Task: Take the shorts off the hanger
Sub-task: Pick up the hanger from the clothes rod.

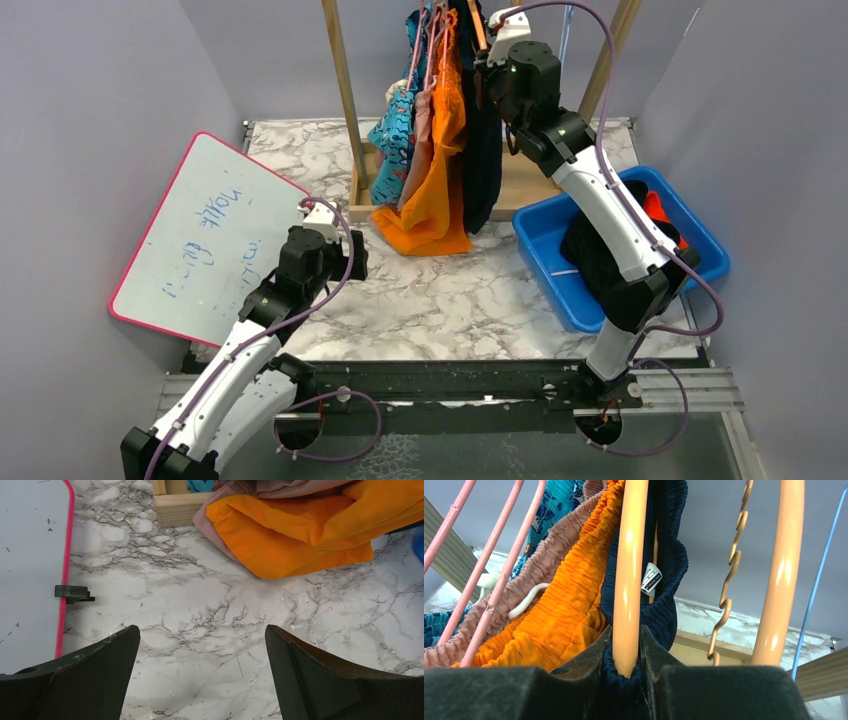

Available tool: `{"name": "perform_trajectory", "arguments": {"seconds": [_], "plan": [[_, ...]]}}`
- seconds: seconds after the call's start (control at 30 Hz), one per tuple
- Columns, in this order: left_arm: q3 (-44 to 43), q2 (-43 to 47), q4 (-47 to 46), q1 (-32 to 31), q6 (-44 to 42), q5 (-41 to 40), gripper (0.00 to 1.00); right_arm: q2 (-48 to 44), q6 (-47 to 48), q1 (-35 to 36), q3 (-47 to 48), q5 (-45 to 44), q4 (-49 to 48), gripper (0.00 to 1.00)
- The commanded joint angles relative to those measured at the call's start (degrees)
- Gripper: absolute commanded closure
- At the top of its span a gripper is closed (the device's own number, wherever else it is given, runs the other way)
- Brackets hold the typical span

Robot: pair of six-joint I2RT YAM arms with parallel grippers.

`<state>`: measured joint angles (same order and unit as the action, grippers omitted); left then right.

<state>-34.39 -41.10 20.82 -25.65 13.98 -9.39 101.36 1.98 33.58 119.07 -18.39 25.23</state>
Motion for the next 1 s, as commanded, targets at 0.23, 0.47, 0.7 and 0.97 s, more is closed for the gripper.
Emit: {"name": "perform_trajectory", "arguments": {"seconds": [0.23, 0.47, 0.7, 0.97], "plan": [[-1.3, 0.6, -0.3, -0.3, 0.1, 0.4, 0.02, -9.6, 1.8, 0.4, -8.2, -0.7, -26.8, 0.98], [-1.3, 0.3, -0.2, -0.3, 0.1, 0.5, 0.02, -13.8, -1.5, 0.4, -12.4, 0.2, -26.7, 0.98], [-1.3, 0.9, -0.2, -0.3, -0.1, 0.4, 0.02, -21.0, -7.3, 0.4, -19.0, 2.6, -19.5, 0.98], [-1.3, 1.1, -0.2, -0.4, 0.0, 0.2, 0.02, -29.9, -10.3, 0.4, -26.8, 5.4, -12.0, 0.98]]}}
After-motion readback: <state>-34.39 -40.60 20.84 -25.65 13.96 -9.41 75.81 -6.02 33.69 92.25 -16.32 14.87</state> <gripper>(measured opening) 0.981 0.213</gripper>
